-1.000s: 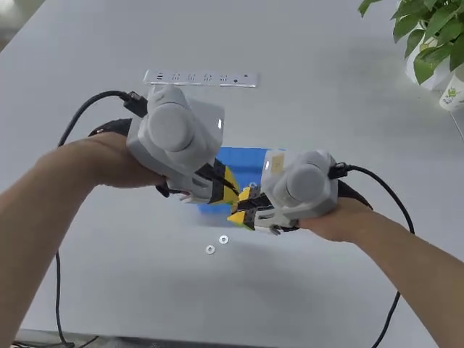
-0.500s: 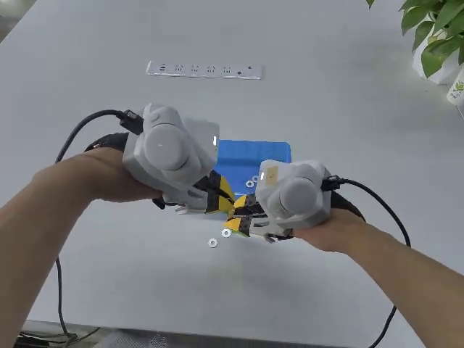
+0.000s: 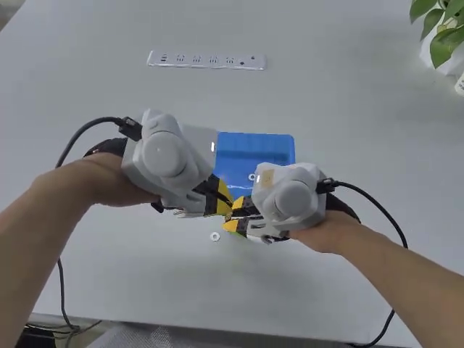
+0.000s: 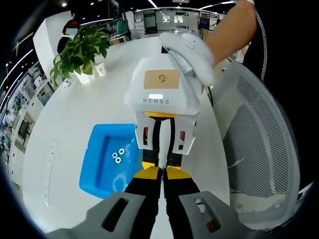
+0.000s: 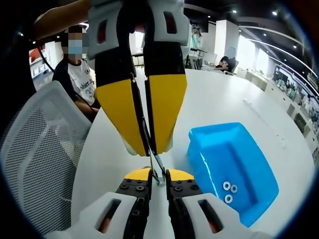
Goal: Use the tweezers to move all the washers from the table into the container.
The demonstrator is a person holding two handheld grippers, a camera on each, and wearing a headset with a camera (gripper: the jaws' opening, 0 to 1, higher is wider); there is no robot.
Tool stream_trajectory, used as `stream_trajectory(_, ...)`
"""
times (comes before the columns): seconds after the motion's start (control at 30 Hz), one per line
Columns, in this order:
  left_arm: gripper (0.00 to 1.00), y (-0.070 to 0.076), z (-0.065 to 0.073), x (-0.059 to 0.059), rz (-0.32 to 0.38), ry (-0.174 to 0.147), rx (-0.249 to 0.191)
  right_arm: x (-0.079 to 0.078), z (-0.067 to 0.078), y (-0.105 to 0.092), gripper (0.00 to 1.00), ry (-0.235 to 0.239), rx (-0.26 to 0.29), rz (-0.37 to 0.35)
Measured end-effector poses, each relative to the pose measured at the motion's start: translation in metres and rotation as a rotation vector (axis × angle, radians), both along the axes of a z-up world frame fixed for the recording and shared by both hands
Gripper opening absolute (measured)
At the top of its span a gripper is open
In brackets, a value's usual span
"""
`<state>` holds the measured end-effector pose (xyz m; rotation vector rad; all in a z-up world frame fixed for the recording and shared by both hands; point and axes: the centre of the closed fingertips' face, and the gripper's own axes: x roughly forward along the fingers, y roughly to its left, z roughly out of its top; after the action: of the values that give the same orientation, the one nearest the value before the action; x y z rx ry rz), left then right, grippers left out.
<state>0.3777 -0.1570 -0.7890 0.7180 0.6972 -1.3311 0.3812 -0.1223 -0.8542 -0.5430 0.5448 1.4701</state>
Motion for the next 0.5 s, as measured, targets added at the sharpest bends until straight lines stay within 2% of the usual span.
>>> stream_trajectory(0.5, 0.05, -0.0018, -0.0005, -0.0006, 0.011, 0.015, -0.018, -0.0035, -0.0018, 0.0010, 0.13, 0.015, 0.002, 0.005)
